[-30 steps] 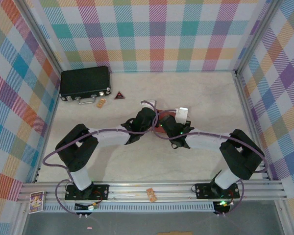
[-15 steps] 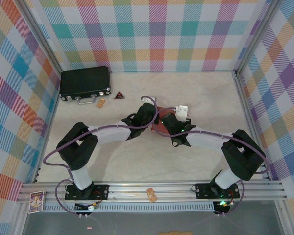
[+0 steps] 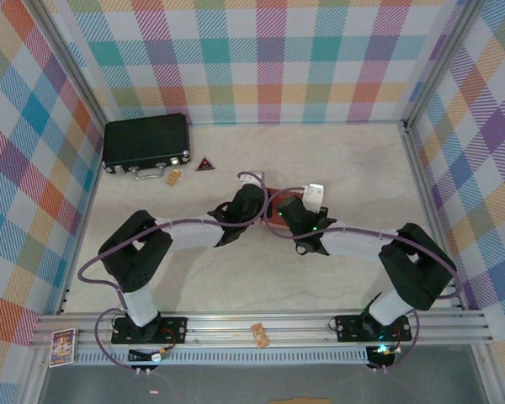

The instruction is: Fold the paper box

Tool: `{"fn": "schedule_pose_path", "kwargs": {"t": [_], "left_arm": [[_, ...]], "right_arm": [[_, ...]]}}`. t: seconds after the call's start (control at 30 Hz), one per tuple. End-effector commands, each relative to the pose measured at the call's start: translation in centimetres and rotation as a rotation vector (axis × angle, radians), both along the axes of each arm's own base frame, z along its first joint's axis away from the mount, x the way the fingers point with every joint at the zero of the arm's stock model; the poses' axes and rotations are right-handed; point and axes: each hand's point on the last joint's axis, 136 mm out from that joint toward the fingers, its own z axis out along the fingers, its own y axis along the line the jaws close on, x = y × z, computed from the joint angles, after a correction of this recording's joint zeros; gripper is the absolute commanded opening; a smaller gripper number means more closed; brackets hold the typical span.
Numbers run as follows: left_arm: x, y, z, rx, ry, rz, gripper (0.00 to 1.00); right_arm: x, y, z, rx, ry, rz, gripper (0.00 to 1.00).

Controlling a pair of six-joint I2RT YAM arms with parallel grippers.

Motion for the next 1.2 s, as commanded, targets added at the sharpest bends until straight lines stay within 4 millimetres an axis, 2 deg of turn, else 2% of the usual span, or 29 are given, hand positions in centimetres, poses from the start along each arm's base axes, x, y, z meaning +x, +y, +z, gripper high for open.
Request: {"fn": "schedule_pose_path", "kwargs": {"t": [0.0, 0.23, 0.5, 0.63, 1.07, 1.17], "left_arm": [[-0.4, -0.5, -0.6, -0.040, -0.020, -0.031, 0.09], [-1.1, -0.9, -1.1, -0.026, -0.030, -0.066, 0.13], [-1.6, -1.0, 0.2, -0.023, -0.065, -0.092, 0.17], [-1.9, -1.1, 0.3, -0.018, -0.074, -0.113, 0.21], [-3.3, -0.9, -0.5, -0.014, -0.072, -0.157, 0.22], [-3.4, -0.7, -0.4, -0.007, -0.077, -0.157, 0.23]], "right_arm": [[-0.4, 0.0, -0.8, 0.029, -0.003, 0.008, 0.02], [-0.7, -0.1, -1.5, 0.012, 0.015, 0.013, 0.04], [-0.9, 0.2, -0.4, 0.006, 0.001, 0.036, 0.19], [-1.2, 0.3, -0.6, -0.005, 0.005, 0.047, 0.27], [-2.4, -0.7, -1.6, -0.029, 0.032, 0.051, 0.27], [-2.6, -0.9, -1.7, -0.033, 0.035, 0.050, 0.32]]}}
